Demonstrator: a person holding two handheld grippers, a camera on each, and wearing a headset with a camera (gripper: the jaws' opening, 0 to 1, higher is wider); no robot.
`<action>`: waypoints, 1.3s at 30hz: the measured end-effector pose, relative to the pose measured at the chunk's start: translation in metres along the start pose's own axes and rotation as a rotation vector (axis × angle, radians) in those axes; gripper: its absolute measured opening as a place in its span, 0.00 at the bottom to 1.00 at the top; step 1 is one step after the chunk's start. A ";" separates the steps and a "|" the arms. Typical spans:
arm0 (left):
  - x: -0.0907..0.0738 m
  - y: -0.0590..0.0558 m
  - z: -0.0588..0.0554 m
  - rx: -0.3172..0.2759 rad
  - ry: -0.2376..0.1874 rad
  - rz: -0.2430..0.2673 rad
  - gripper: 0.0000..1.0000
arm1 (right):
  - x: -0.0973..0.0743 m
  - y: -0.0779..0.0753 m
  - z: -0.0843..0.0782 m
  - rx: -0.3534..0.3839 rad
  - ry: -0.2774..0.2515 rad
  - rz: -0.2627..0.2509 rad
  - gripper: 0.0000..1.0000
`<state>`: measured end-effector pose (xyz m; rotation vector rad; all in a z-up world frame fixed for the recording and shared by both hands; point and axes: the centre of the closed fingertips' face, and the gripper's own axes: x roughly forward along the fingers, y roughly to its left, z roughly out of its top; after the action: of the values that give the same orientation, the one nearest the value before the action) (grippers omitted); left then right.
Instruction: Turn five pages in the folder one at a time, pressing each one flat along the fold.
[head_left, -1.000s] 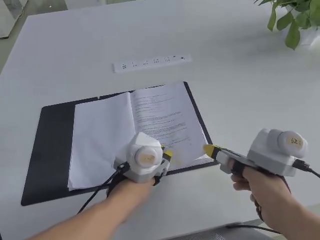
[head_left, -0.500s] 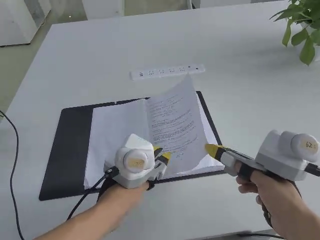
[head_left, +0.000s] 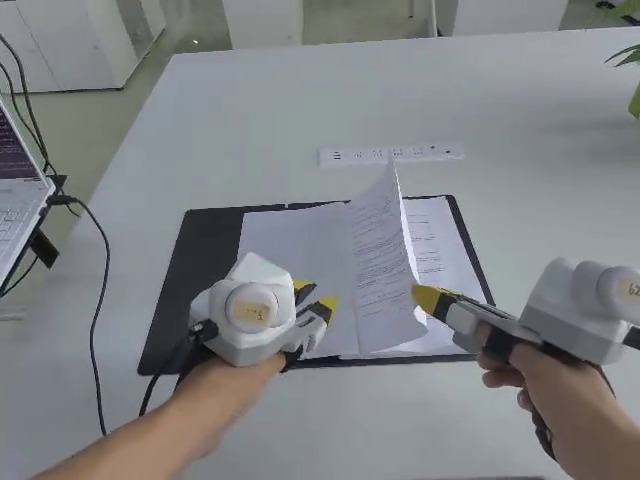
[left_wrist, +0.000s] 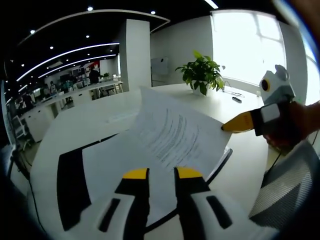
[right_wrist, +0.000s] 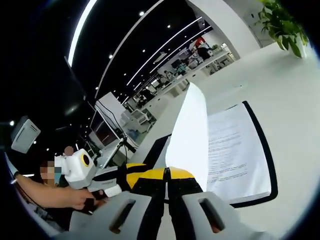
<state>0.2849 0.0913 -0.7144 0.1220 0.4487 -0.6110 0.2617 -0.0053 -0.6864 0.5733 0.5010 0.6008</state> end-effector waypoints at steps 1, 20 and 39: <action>-0.003 0.002 0.001 -0.002 -0.004 0.003 0.18 | 0.004 0.007 -0.001 -0.008 0.004 0.009 0.00; -0.074 0.070 -0.017 -0.055 -0.020 0.131 0.19 | 0.075 0.082 -0.043 -0.067 0.137 0.120 0.00; -0.102 0.108 -0.046 -0.118 0.001 0.194 0.19 | 0.132 0.091 -0.094 -0.111 0.299 0.124 0.00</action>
<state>0.2561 0.2442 -0.7123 0.0523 0.4665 -0.3935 0.2674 0.1740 -0.7333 0.4125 0.7123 0.8332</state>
